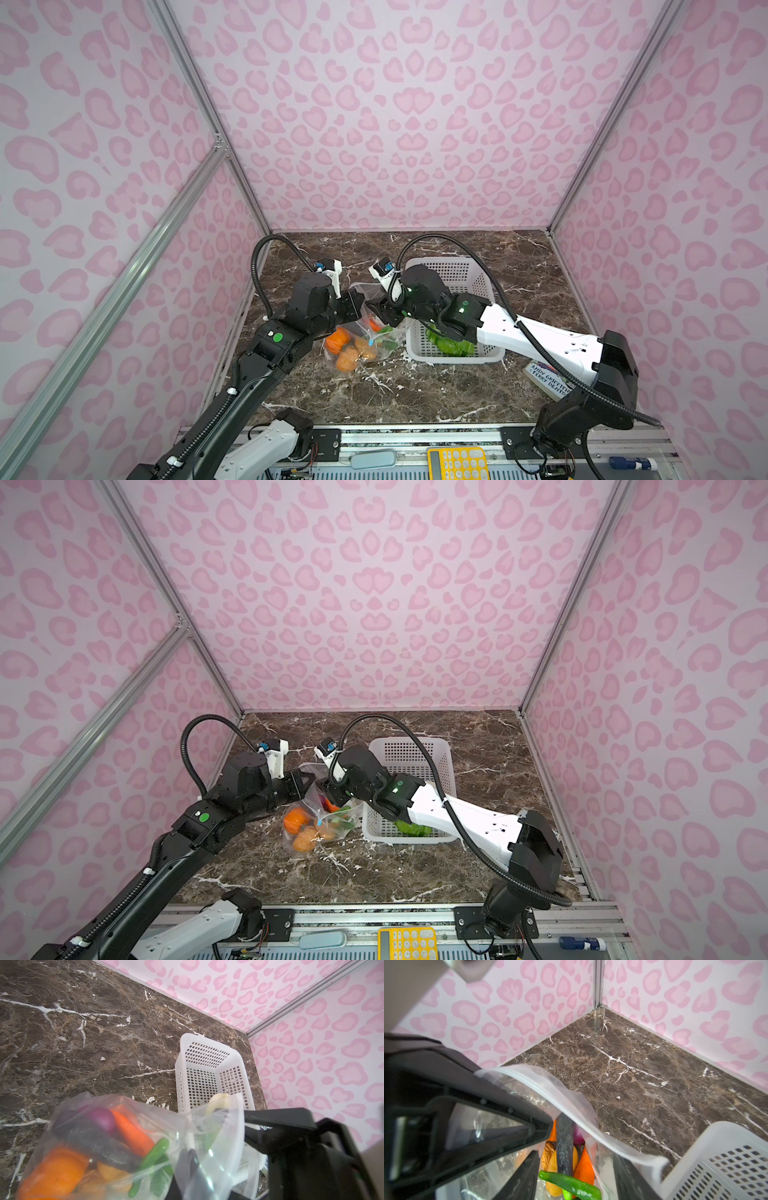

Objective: Place the food in the zip-top bag and seal the zipper
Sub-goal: 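Release the green pepper into the bag held by the left gripper, then move the right gripper back over the basket above the lettuce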

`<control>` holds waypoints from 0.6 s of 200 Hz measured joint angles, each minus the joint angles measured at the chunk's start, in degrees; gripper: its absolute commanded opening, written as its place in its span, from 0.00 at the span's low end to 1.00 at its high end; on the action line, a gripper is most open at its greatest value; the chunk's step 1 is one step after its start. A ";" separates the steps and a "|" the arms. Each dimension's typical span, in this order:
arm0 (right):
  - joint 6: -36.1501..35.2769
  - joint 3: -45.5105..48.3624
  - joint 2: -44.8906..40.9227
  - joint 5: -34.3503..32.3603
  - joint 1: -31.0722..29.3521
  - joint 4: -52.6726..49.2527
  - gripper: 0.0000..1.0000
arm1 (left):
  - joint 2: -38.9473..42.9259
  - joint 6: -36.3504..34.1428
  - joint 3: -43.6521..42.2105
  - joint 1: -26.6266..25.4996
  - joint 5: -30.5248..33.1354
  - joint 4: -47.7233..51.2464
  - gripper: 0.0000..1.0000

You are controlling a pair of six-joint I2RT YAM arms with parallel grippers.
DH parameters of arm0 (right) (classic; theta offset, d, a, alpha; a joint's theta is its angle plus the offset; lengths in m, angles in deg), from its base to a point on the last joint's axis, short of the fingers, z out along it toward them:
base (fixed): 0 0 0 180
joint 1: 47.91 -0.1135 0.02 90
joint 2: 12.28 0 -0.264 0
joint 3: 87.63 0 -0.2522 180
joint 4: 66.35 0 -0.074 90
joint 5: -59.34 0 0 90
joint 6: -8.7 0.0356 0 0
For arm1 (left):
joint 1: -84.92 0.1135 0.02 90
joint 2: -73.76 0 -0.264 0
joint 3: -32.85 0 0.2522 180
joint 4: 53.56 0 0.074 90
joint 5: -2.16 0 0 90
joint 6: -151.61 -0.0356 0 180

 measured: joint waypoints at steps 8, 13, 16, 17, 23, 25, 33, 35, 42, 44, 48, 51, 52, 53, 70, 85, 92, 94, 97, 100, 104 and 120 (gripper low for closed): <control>-0.46 0.13 -1.16 -1.42 0.00 -0.15 0.67 | 0.00 0.00 -0.07 0.00 0.28 -0.02 0.03; -0.98 0.31 -1.97 -2.60 0.00 -0.31 0.68 | 0.00 0.00 -0.13 0.00 0.44 -0.07 0.03; -1.11 0.44 -2.36 -3.15 0.00 -0.39 0.68 | 0.00 0.00 -0.15 0.00 0.46 -0.07 0.03; -1.16 0.46 -2.45 -3.30 0.00 -0.44 0.68 | 0.00 0.00 -0.15 0.00 0.48 -0.07 0.03; -1.25 0.66 -3.34 -4.85 0.02 -0.90 0.72 | 0.00 0.00 -0.22 0.00 0.57 -0.13 0.03; -1.31 0.70 -3.65 -5.31 0.02 -1.09 0.73 | 0.00 0.00 -0.24 0.00 0.59 -0.15 0.03; -1.31 1.16 -4.90 -7.37 0.09 -1.44 0.86 | 0.00 0.02 -0.24 0.00 0.61 -0.20 0.03; -1.33 1.36 -5.27 -7.98 0.15 -1.46 0.95 | 0.00 0.04 -0.24 0.00 0.61 -0.24 0.03; -1.29 2.03 -6.62 -9.73 0.37 -1.66 1.00 | 0.00 0.15 -0.24 0.00 0.63 -0.33 0.03; -1.33 2.23 -7.02 -10.25 0.46 -1.66 1.00 | 0.00 0.28 -0.24 0.00 0.63 -0.37 0.03; -1.29 2.73 -7.78 -11.34 0.63 -1.49 1.00 | 0.00 0.44 -0.24 0.00 0.61 -0.44 0.03; -1.31 3.08 -8.31 -12.15 0.72 -1.38 1.00 | 0.00 0.44 -0.24 0.00 0.61 -0.50 0.03; -1.31 3.30 -8.61 -12.63 0.79 -1.33 1.00 | 0.00 0.42 -0.24 0.00 0.61 -0.50 0.03; -1.40 3.41 -8.76 -12.87 0.81 -1.29 1.00 | 0.00 0.42 -0.24 0.00 0.61 -0.52 0.03; 0.57 6.73 -12.11 -19.19 1.64 0.07 1.00 | -0.11 0.42 -0.24 0.00 0.57 -0.98 0.04; 3.98 9.20 -14.56 -22.32 3.96 0.17 1.00 | -0.57 0.37 -0.09 0.00 0.28 -1.20 0.04; 6.12 10.43 -15.87 -22.03 6.47 0.26 1.00 | -0.90 0.15 0.07 0.00 -0.11 -1.20 0.04; 6.86 10.84 -16.28 -21.81 7.34 0.33 1.00 | -1.01 0.09 0.11 0.00 -0.24 -1.22 0.04; 7.87 11.34 -16.85 -21.35 8.41 0.37 1.00 | -1.14 -0.13 0.17 0.00 -0.31 -1.22 0.04; 8.81 11.89 -17.44 -21.09 9.55 0.31 1.00 | -1.25 -0.28 0.22 0.00 -0.37 -1.22 0.04; 10.27 12.79 -18.25 -20.55 11.43 0.55 1.00 | -1.36 -0.31 0.26 0.00 -0.57 -1.25 0.04; 16.02 16.02 -20.96 -17.86 16.74 0.66 1.00 | -1.49 -0.70 0.28 0.00 -0.79 -1.27 0.04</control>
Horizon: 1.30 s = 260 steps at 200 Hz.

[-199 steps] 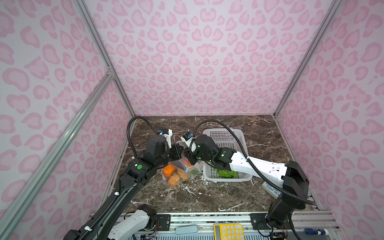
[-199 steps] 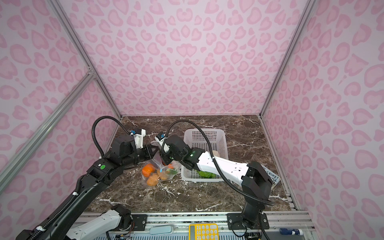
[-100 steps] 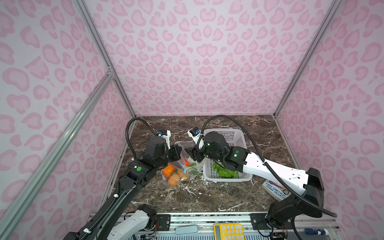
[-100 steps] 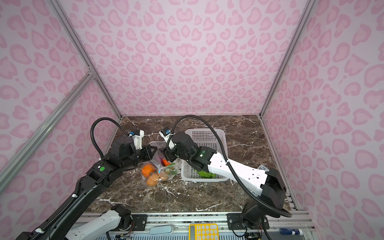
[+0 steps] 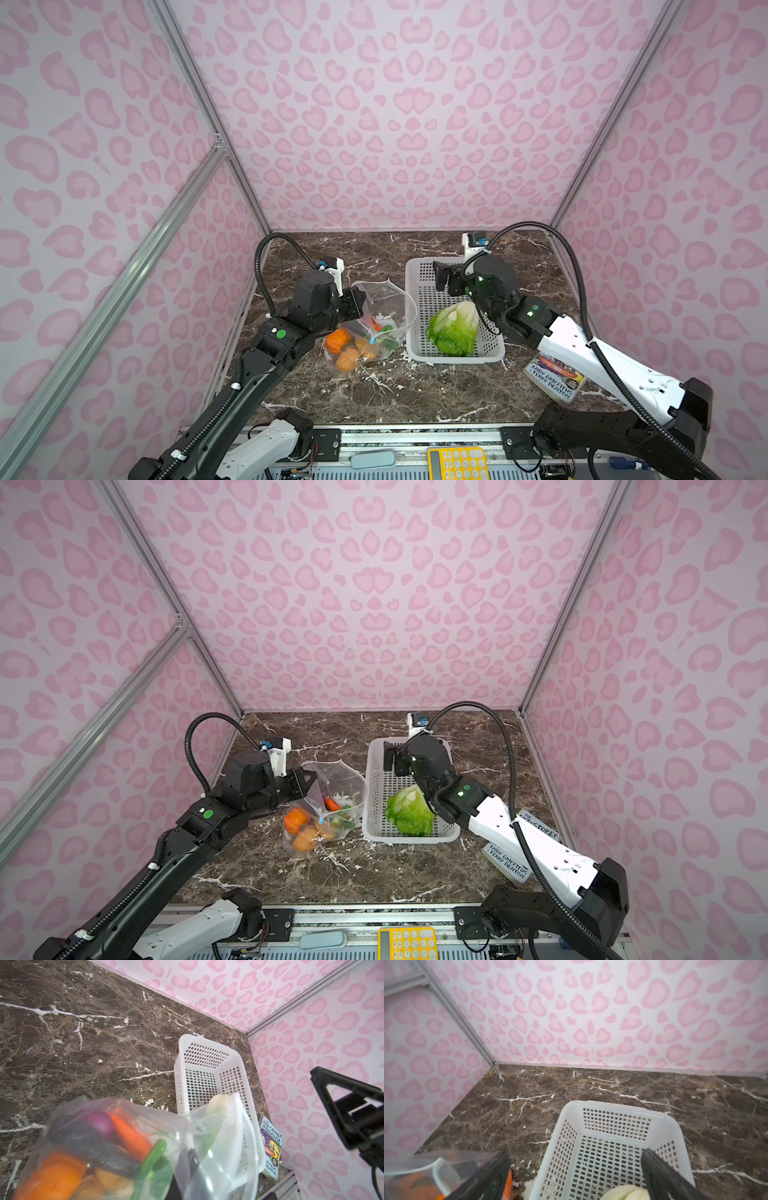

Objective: Place the food in the zip-top bag and seal the zipper
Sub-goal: 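Move the right gripper back over the basket above the lettuce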

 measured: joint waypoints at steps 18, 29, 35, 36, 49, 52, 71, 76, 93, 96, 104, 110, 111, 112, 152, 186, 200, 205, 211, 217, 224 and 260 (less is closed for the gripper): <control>4.46 0.33 -0.92 1.95 2.25 -3.82 1.00 | 0.46 -0.20 -0.09 0.00 -0.07 -0.02 0.04; 6.88 -1.66 -0.07 1.49 3.30 -7.93 1.00 | 1.20 -0.20 -0.50 0.00 0.66 -0.20 0.03; 7.91 -3.26 0.87 1.03 3.82 -10.32 1.00 | 1.60 -0.22 -0.76 0.00 0.83 -0.26 0.03; 8.04 -3.45 0.98 0.96 3.89 -10.60 1.00 | 1.66 -0.22 -0.81 0.00 0.87 -0.31 0.03; 9.92 -6.36 3.58 -0.04 4.72 -15.26 1.00 | 2.49 -0.42 -1.64 0.00 1.70 -0.63 0.03; 10.23 -6.84 4.13 -0.20 4.81 -16.35 1.00 | 2.67 -0.42 -1.88 0.00 1.90 -0.79 0.03; 11.37 -9.44 8.52 0.76 4.87 -22.73 1.00 | 3.58 -0.42 -3.23 0.00 2.82 -1.31 0.03; 11.37 -10.05 9.79 1.62 4.87 -23.93 1.00 | 3.87 -0.42 -3.52 0.00 2.93 -1.33 0.03; 11.39 -13.16 14.67 4.02 4.52 -28.30 1.00 | 4.76 -0.44 -4.26 0.00 3.34 -1.49 0.03; 11.39 -13.86 15.69 4.37 4.42 -28.87 1.00 | 4.92 -0.46 -4.39 0.00 3.37 -1.51 0.03; 11.34 -16.00 18.36 4.94 4.02 -30.62 1.00 | 5.22 -0.59 -4.66 0.00 3.50 -1.64 0.03; 11.32 -17.90 20.59 5.22 3.56 -32.02 1.00 | 5.40 -0.63 -4.81 0.00 3.61 -1.64 0.03; 11.32 -18.12 20.83 5.31 3.50 -32.20 1.00 | 5.44 -0.66 -4.83 0.00 3.61 -1.64 0.03; 11.32 -18.56 21.29 5.38 3.41 -32.54 1.00 | 5.46 -0.66 -4.85 0.00 3.61 -1.64 0.03; 11.34 -30.95 33.75 1.09 -1.95 -40.92 1.00 | 6.67 -1.90 -5.14 0.00 4.04 -1.60 0.03; 13.11 -34.84 40.15 -5.07 -4.24 -47.08 1.00 | 7.65 -2.36 -5.81 0.00 4.70 -1.64 0.03; 14.12 -35.04 41.70 -6.80 -4.87 -48.70 1.00 | 7.98 -2.51 -6.19 0.00 4.85 -1.64 0.03; 14.25 -35.04 42.21 -7.08 -5.05 -49.16 1.00 | 8.02 -2.54 -6.29 0.00 4.85 -1.64 0.03; 14.58 -35.01 42.69 -7.26 -5.31 -49.51 1.00 | 8.11 -2.58 -6.40 0.00 4.85 -1.64 0.03; 14.84 -34.97 43.17 -7.34 -5.62 -49.83 1.00 | 8.15 -2.82 -6.51 0.00 4.87 -1.64 0.03; 15.19 -34.86 43.56 -7.54 -5.92 -50.12 1.00 | 8.20 -2.97 -6.62 0.00 4.96 -1.64 0.03; 16.13 -32.57 43.91 -8.28 -6.25 -51.36 1.00 | 8.24 -3.50 -6.97 0.00 5.27 -1.68 0.03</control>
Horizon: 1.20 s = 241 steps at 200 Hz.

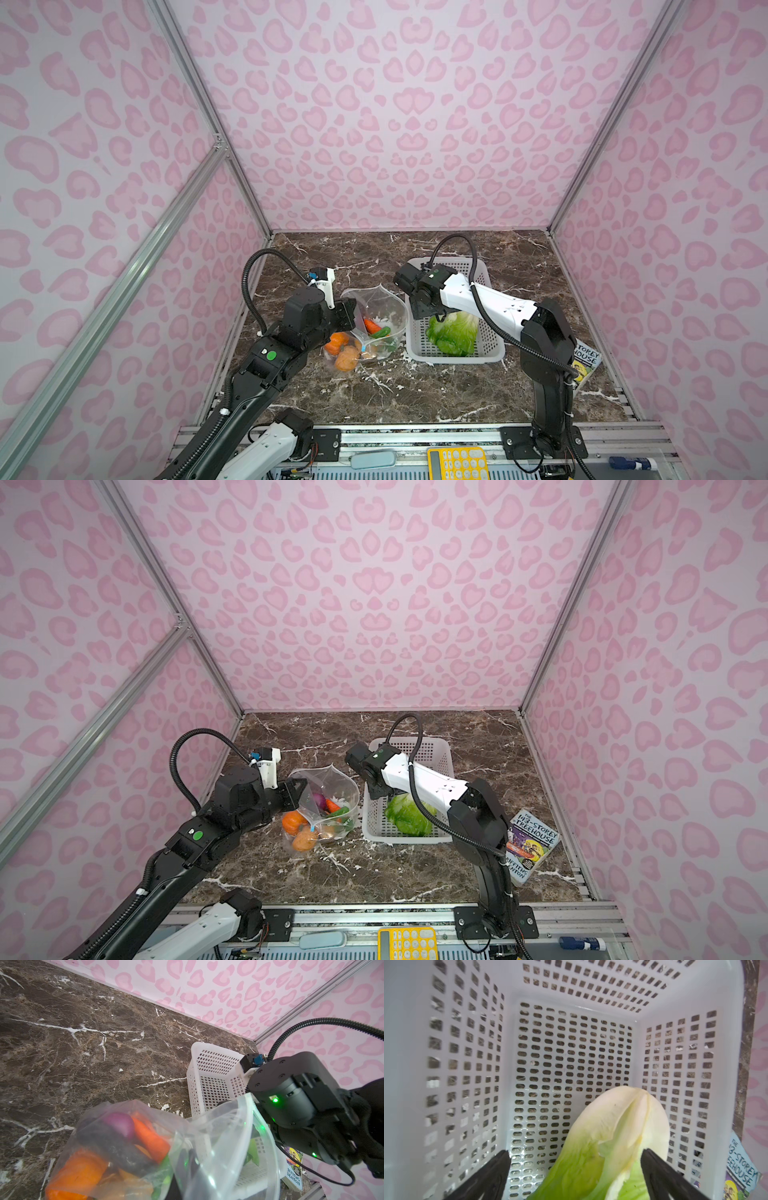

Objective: Place the food in the zip-top bag and seal the zipper
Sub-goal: 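Move the right gripper back over the basket above the lettuce, then lower the right gripper and grasp the lettuce head in the basket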

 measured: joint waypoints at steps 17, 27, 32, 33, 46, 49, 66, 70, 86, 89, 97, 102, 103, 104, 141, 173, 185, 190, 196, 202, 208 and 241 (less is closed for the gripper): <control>0.22 2.19 -0.92 -0.31 0.22 -0.44 1.00 | 0.07 -0.26 -0.52 0.00 0.17 0.02 0.03; 0.39 3.65 -2.12 -0.26 0.37 -0.50 1.00 | 0.15 -0.37 -0.87 0.00 0.39 0.04 0.03; 0.46 4.39 -2.86 -0.26 0.39 -0.63 1.00 | 0.20 -0.50 -0.98 0.00 0.42 0.04 0.03; 0.48 4.50 -2.97 -0.26 0.39 -0.63 1.00 | 0.20 -0.52 -1.03 0.00 0.42 0.04 0.03; 1.01 6.67 -5.35 0.04 0.59 -0.46 1.00 | 0.26 -0.55 -1.29 0.00 0.52 0.04 0.03; 1.01 7.17 -5.90 0.28 0.66 -0.39 1.00 | 0.26 -0.55 -1.33 0.00 0.57 0.07 0.03; 1.31 10.82 -9.09 2.03 1.29 0.96 1.00 | 0.24 -0.98 -1.46 0.00 0.76 0.07 0.03; 1.40 11.67 -9.68 2.67 1.51 1.20 1.00 | 0.24 -1.01 -1.46 0.00 0.83 0.04 0.03; 2.03 15.78 -12.22 5.62 3.02 3.02 1.00 | 0.04 -1.07 -1.46 0.00 0.81 0.04 0.03; 2.19 16.48 -12.68 6.23 3.28 3.50 1.00 | 0.00 -1.11 -1.46 0.00 0.81 0.04 0.03; 2.93 18.71 -14.21 7.91 4.17 4.92 1.00 | -0.07 -1.33 -1.46 0.00 0.81 0.04 0.03; 3.34 19.89 -15.04 8.79 4.66 5.70 1.00 | -0.09 -1.42 -1.46 0.00 0.81 0.04 0.03; 3.43 20.04 -15.15 8.90 4.72 5.77 1.00 | -0.09 -1.42 -1.46 0.00 0.81 0.04 0.03; 3.58 20.39 -15.39 9.09 4.90 5.92 1.00 | -0.09 -1.42 -1.46 0.00 0.81 0.04 0.03; 7.76 28.11 -19.12 14.91 7.56 12.33 1.00 | -0.26 -2.01 -1.44 0.00 0.83 0.04 0.03; 9.64 30.75 -19.61 17.20 8.87 16.02 1.00 | -0.81 -2.64 -1.29 0.00 0.83 0.04 0.03; 10.03 31.76 -19.76 17.90 9.42 17.14 1.00 | -1.03 -2.80 -1.11 0.00 0.83 0.09 0.03; 10.25 32.22 -19.82 18.18 9.68 17.66 1.00 | -1.14 -2.95 -1.01 0.00 0.81 0.09 0.03; 10.45 32.68 -19.82 18.69 10.03 18.16 1.00 | -1.20 -2.93 -0.87 0.02 0.81 0.07 0.03; 10.51 32.96 -19.80 19.21 10.21 18.60 1.00 | -1.29 -2.95 -0.74 0.00 0.81 0.07 0.03; 10.64 33.07 -19.71 19.45 10.38 18.99 1.00 | -1.40 -2.95 -0.59 0.00 0.81 0.09 0.03; 10.82 32.26 -18.43 19.56 10.47 19.43 1.00 | -1.77 -2.97 -0.11 0.07 0.81 0.09 0.03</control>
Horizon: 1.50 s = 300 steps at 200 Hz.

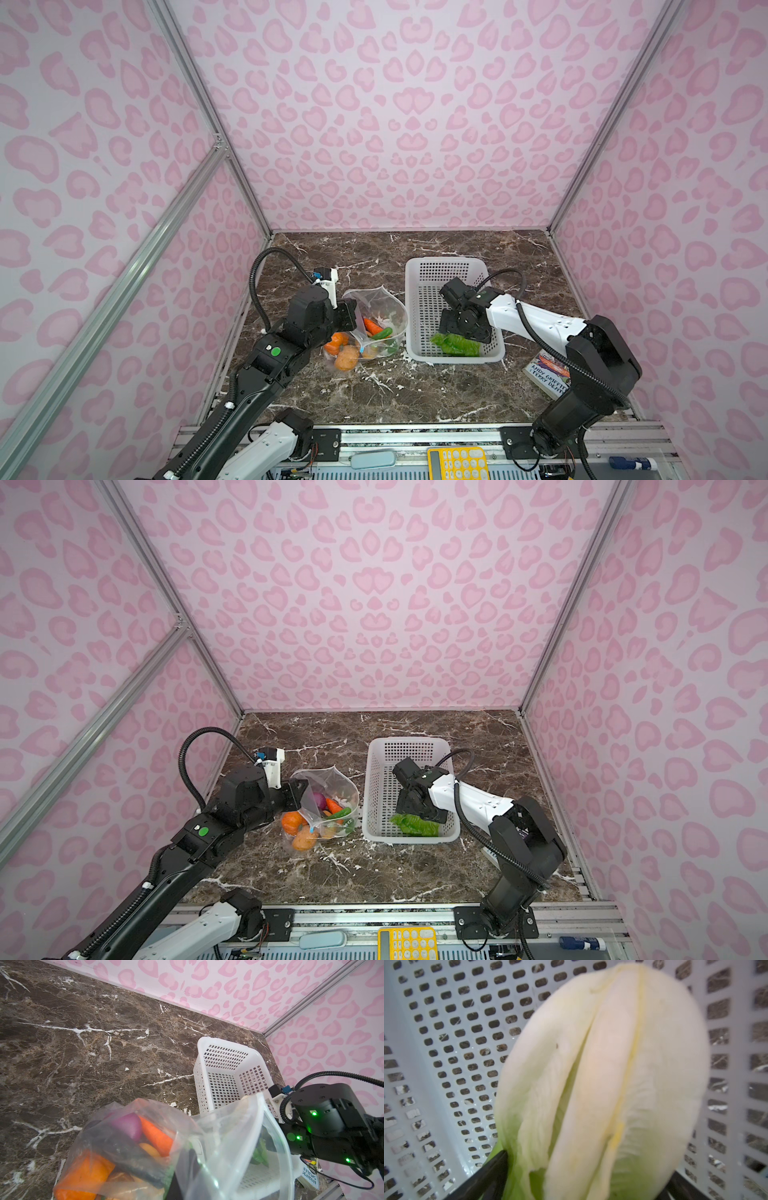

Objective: Place the food in the zip-top bag and seal the zipper
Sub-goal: 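Lower the right gripper and grasp the lettuce head in the basket, then lift the lettuce with the right gripper and carry it toward the bag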

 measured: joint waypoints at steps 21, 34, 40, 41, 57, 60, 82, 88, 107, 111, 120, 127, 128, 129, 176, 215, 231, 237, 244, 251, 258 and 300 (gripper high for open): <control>-0.22 -1.51 1.11 -0.63 0.02 -1.07 1.00 | -0.07 0.00 0.07 0.00 0.00 0.04 0.03; -0.79 -2.95 2.01 -1.55 -0.04 -2.40 1.00 | -0.07 0.00 0.24 0.00 0.00 0.15 0.03; -1.09 -3.76 2.43 -2.21 -0.09 -3.23 1.00 | -0.07 0.00 0.31 0.00 0.00 0.15 0.03; -1.11 -3.85 2.47 -2.29 -0.11 -3.30 1.00 | -0.07 0.00 0.31 0.00 0.00 0.17 0.03; -2.36 -5.51 3.43 -4.17 -0.46 -5.05 1.00 | -0.07 0.00 0.35 0.00 0.02 0.20 0.03; -2.47 -5.70 3.63 -4.48 -0.46 -5.31 1.00 | -0.09 0.00 0.35 0.00 0.02 0.20 0.03; -3.45 -6.43 4.94 -6.38 -0.83 -7.10 1.00 | -0.17 0.00 0.35 0.00 0.02 0.17 0.03; -3.82 -6.60 5.22 -6.82 -0.83 -7.54 1.00 | -0.24 0.00 0.35 0.00 0.02 0.15 0.03; -4.50 -7.34 5.68 -8.33 -0.85 -8.90 1.00 | -0.63 -0.02 0.35 0.00 0.00 0.15 0.03; -4.76 -7.54 5.68 -8.74 -0.85 -9.22 1.00 | -0.72 -0.02 0.35 0.00 0.00 0.17 0.03; -4.90 -7.98 5.55 -9.60 -0.83 -10.25 1.00 | -0.81 -0.15 0.35 0.00 0.00 0.15 0.03; -4.92 -8.24 5.31 -10.01 -0.83 -11.04 1.00 | -0.90 -0.17 0.35 0.00 0.00 0.15 0.03; -4.92 -8.24 5.29 -10.03 -0.83 -11.10 1.00 | -0.90 -0.17 0.35 0.00 0.00 0.15 0.03; -4.94 -8.31 5.22 -10.10 -0.83 -11.23 1.00 | -0.92 -0.17 0.35 0.00 0.00 0.15 0.03; -6.05 -7.65 0.68 -7.63 1.11 -11.23 1.00 | -1.27 -0.59 0.57 0.00 -0.04 0.07 0.03; -6.99 -3.85 -1.03 -4.02 5.14 -8.07 1.00 | -1.27 -1.01 0.57 0.00 -0.04 -0.02 0.03; -7.04 -0.37 -1.64 -0.42 7.08 -4.79 1.00 | -1.29 -1.01 0.57 0.04 -0.07 -0.02 0.03; -7.08 0.61 -1.84 0.63 7.43 -3.72 1.00 | -1.36 -1.03 0.57 0.11 -0.09 -0.02 0.03; -7.26 1.33 -1.97 1.44 7.69 -2.75 1.00 | -1.44 -1.03 0.57 0.15 -0.22 -0.02 0.03; -7.45 1.86 -2.01 2.10 7.80 -1.79 1.00 | -1.55 -1.03 0.57 0.15 -0.26 -0.04 0.03; -7.56 2.12 -2.01 2.51 7.80 -1.05 1.00 | -1.62 -1.03 0.57 0.15 -0.31 -0.04 0.03; -9.86 2.23 -0.92 4.20 7.89 1.60 1.00 | -1.77 -1.03 0.68 0.15 -0.44 -0.07 0.03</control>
